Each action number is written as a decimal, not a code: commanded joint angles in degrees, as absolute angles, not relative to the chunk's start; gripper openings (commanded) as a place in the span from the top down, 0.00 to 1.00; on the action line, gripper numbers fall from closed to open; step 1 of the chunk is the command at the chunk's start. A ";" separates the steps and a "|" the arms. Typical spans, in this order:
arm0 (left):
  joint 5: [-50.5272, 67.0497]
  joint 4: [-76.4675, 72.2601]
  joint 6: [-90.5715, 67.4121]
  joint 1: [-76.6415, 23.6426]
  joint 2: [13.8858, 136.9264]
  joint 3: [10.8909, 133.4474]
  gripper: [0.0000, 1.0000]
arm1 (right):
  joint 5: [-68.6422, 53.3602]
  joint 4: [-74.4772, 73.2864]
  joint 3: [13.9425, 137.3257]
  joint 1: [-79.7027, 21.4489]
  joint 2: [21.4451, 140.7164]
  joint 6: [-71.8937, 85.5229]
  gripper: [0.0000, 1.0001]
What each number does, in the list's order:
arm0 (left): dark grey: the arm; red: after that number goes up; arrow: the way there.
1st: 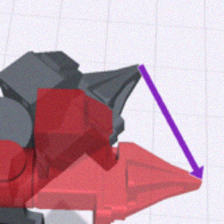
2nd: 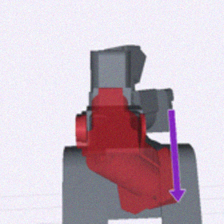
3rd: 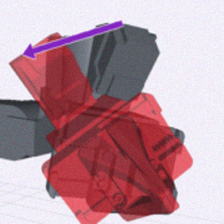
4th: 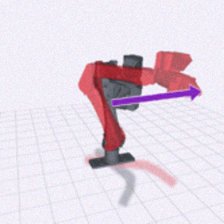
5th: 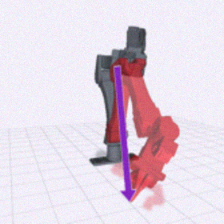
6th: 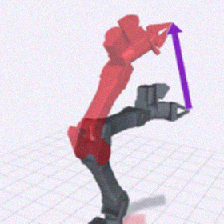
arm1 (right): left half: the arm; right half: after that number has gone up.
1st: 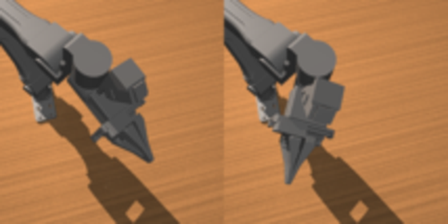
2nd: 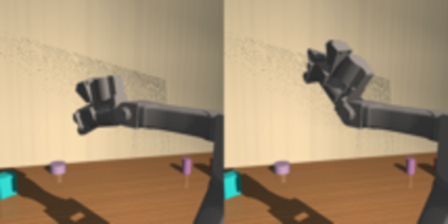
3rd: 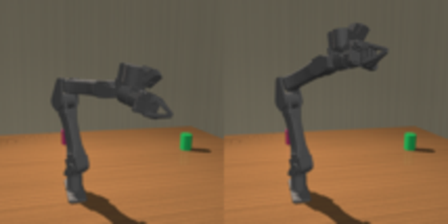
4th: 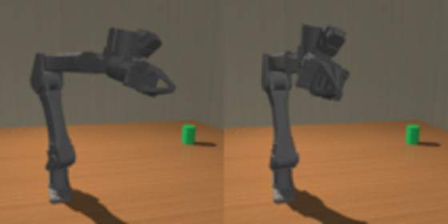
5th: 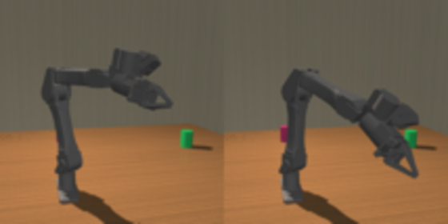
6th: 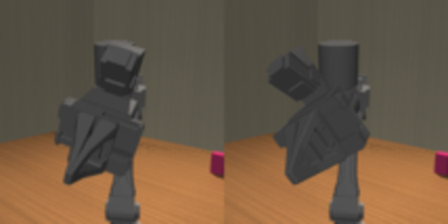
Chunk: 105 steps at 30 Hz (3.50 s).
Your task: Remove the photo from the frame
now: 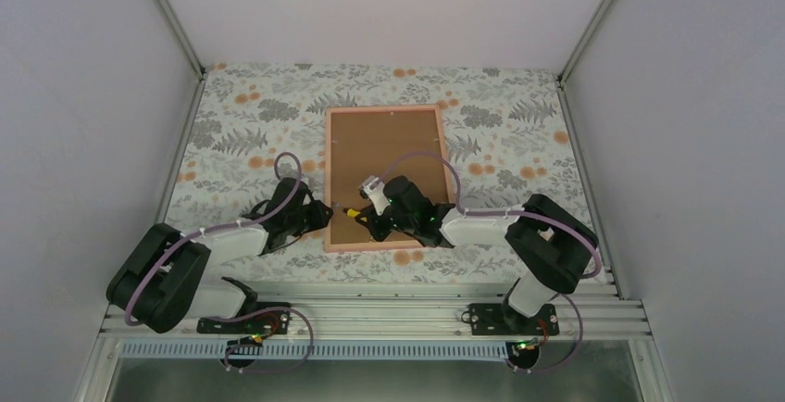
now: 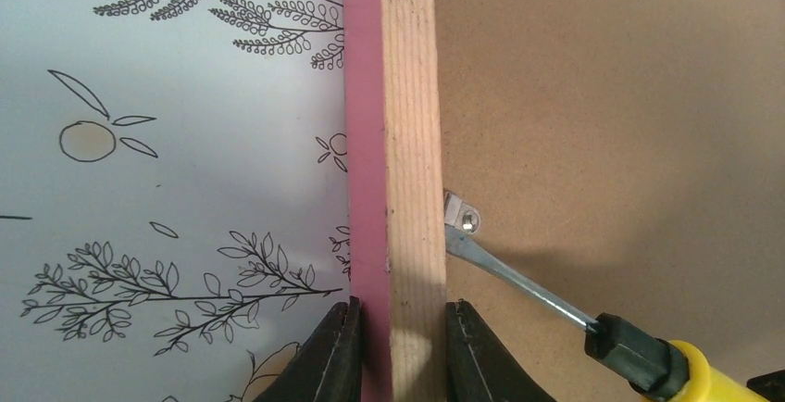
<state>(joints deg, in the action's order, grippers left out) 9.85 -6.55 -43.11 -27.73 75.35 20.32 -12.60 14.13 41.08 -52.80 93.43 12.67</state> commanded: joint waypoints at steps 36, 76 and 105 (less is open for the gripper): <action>9.50 5.53 -45.53 -31.85 71.25 16.45 0.91 | -10.36 8.36 41.39 -57.19 89.36 15.25 0.96; 0.94 11.31 -42.52 -31.55 70.71 22.96 0.53 | 3.39 7.10 41.89 -55.93 85.26 20.28 0.96; 3.21 7.58 -22.95 -21.35 100.42 49.86 0.68 | -0.29 12.18 46.95 -47.90 91.92 15.08 0.96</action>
